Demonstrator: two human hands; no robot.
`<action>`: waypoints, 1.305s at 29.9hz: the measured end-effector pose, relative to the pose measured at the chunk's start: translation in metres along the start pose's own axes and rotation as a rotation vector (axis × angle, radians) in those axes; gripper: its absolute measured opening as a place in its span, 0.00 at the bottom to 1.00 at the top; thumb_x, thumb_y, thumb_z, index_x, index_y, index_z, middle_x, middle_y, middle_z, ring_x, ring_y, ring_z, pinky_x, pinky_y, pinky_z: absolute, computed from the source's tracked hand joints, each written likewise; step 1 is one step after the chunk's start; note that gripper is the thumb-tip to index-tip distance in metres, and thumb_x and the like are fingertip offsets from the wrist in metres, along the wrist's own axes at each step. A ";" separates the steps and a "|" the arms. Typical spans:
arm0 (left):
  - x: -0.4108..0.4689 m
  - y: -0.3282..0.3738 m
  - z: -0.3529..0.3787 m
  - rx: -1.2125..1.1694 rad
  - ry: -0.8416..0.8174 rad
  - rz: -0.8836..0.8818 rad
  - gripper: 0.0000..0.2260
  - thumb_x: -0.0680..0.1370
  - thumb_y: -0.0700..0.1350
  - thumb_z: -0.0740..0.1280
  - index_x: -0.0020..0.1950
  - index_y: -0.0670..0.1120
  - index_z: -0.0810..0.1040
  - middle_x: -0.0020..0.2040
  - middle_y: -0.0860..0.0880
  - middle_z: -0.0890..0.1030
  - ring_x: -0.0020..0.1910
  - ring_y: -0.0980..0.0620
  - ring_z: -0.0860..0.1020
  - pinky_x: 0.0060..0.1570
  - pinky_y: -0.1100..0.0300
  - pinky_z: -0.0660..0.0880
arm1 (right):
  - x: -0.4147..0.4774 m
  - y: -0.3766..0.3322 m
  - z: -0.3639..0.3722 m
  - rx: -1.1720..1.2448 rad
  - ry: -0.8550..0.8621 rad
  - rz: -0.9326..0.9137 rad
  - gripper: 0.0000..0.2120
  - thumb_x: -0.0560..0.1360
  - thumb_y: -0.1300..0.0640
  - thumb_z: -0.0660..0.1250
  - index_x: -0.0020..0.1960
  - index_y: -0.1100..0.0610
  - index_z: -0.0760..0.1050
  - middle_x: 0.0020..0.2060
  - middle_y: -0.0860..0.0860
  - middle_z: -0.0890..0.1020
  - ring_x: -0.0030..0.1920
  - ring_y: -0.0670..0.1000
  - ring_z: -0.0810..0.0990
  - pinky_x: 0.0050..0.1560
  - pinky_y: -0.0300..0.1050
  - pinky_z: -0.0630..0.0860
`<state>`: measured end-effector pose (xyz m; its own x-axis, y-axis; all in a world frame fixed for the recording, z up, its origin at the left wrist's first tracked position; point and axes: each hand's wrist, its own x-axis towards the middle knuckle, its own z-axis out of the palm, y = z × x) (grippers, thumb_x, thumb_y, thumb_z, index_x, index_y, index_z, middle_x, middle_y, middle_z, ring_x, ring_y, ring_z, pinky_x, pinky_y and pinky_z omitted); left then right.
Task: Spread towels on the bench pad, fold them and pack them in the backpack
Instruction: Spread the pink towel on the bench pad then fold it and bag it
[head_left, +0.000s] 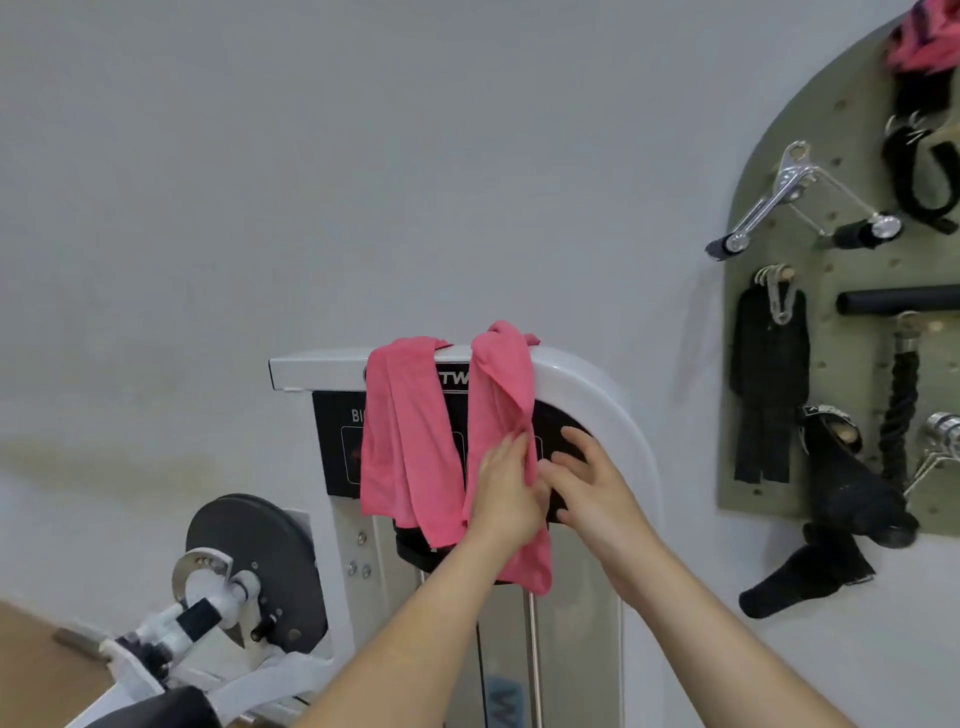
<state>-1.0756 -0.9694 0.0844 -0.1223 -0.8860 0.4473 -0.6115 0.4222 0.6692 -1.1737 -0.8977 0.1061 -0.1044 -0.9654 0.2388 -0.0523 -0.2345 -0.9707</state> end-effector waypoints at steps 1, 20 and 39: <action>-0.002 0.006 -0.002 -0.263 0.093 -0.056 0.18 0.77 0.36 0.62 0.66 0.44 0.76 0.65 0.48 0.78 0.65 0.52 0.74 0.64 0.63 0.68 | 0.014 0.003 -0.004 0.024 -0.010 -0.002 0.27 0.79 0.54 0.65 0.76 0.48 0.61 0.69 0.50 0.72 0.65 0.48 0.74 0.61 0.43 0.71; -0.163 -0.011 -0.118 -0.901 0.039 -0.222 0.28 0.61 0.53 0.82 0.53 0.38 0.82 0.44 0.41 0.82 0.40 0.49 0.81 0.37 0.61 0.78 | -0.004 -0.017 0.006 -0.990 0.101 -0.377 0.24 0.74 0.41 0.62 0.67 0.50 0.70 0.58 0.57 0.74 0.58 0.61 0.72 0.53 0.55 0.72; -0.577 -0.045 -0.348 -0.532 0.234 -0.713 0.17 0.71 0.50 0.75 0.38 0.38 0.75 0.33 0.47 0.73 0.31 0.55 0.70 0.28 0.67 0.65 | -0.345 0.002 0.272 0.504 -1.327 0.389 0.27 0.55 0.50 0.83 0.47 0.65 0.82 0.34 0.55 0.82 0.34 0.50 0.81 0.39 0.38 0.79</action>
<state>-0.7052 -0.4109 0.0026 0.3423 -0.9336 -0.1061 -0.0343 -0.1252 0.9915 -0.8674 -0.5964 0.0151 0.9514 -0.3057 0.0379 0.1381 0.3131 -0.9396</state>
